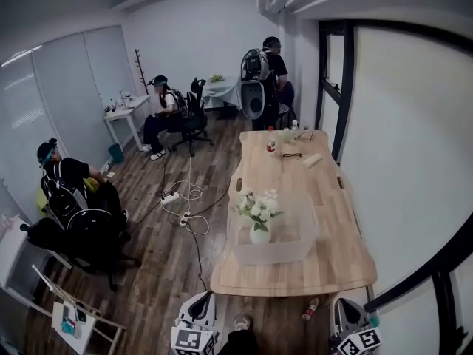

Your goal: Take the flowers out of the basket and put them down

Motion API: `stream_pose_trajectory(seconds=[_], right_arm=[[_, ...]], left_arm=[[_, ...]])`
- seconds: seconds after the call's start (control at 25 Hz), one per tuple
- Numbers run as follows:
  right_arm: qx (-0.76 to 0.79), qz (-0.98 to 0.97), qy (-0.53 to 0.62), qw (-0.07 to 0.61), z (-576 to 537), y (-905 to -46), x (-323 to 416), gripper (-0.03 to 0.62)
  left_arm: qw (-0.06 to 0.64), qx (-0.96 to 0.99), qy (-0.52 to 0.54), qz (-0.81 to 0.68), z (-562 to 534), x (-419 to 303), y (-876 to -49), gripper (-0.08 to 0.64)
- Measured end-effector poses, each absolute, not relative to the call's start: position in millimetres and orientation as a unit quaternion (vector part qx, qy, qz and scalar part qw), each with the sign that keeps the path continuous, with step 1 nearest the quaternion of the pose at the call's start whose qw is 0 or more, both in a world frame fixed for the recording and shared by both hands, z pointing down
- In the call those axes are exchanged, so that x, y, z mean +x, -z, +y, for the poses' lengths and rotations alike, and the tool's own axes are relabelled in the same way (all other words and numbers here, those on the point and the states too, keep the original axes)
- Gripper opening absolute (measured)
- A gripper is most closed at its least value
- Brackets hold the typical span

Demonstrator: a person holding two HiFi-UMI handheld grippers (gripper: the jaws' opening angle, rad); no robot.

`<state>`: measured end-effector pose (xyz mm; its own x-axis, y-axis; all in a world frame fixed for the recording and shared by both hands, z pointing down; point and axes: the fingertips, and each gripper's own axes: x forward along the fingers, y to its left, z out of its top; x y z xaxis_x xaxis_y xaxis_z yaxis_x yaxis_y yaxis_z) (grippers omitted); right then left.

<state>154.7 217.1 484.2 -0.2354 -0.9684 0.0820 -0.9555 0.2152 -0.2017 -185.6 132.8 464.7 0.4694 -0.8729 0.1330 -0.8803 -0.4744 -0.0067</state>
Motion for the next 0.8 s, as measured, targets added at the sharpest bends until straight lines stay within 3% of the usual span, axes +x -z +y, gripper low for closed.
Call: stream_pose_trajectory(seconds=[0.28,0.8], right_arm=[[-0.628,0.771,0.105,0.023,174,-482,155,0.021],[-0.626,0.771,0.120,-0.003,38,-484,141,0.021]], left_arm=[[0.003,0.872,-0.046,-0.487,70,-169,-455,0.005],[0.019,0.888,-0.047,-0.457,-99,-162,-460,0.005]])
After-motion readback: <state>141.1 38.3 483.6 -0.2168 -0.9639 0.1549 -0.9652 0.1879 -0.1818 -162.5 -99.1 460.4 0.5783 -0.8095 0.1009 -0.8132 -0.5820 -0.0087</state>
